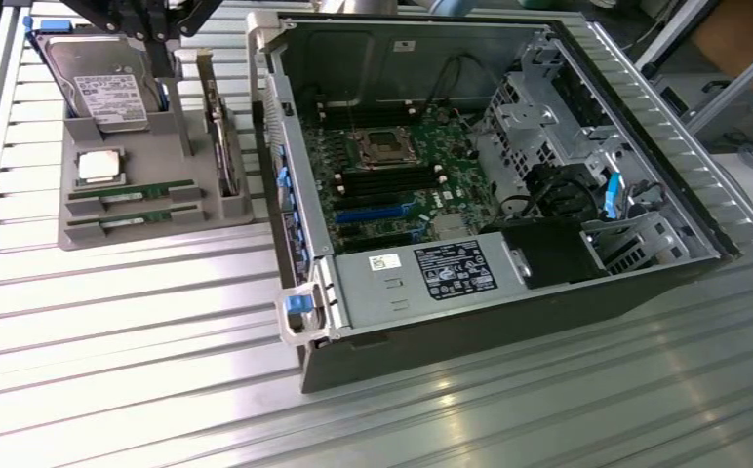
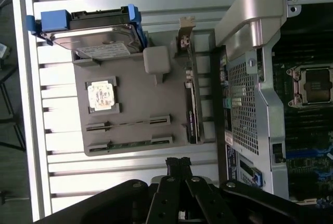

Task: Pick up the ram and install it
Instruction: 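Reach for the ram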

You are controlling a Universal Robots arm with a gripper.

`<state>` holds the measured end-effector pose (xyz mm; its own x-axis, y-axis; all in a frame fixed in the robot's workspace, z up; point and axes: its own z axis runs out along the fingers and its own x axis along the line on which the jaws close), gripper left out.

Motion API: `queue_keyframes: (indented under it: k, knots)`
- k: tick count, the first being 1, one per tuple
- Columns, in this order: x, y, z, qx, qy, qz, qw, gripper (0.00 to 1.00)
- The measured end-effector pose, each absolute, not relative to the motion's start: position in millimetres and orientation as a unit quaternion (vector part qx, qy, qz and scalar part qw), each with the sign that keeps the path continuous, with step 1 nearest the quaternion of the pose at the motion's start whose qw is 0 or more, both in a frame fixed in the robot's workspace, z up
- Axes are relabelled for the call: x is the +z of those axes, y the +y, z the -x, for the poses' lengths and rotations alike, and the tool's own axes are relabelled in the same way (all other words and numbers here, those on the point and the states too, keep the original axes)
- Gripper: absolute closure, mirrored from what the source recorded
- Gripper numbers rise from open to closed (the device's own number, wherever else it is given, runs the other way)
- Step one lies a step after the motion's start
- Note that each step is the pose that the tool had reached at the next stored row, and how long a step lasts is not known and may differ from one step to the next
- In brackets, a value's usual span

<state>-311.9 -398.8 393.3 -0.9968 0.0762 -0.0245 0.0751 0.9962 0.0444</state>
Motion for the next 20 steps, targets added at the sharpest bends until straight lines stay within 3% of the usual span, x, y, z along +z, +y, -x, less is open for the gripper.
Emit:
queue_keyframes:
  k: [20]
  knots:
    - [393,-399,337,0.022,0.999,-0.038,0.013,0.89]
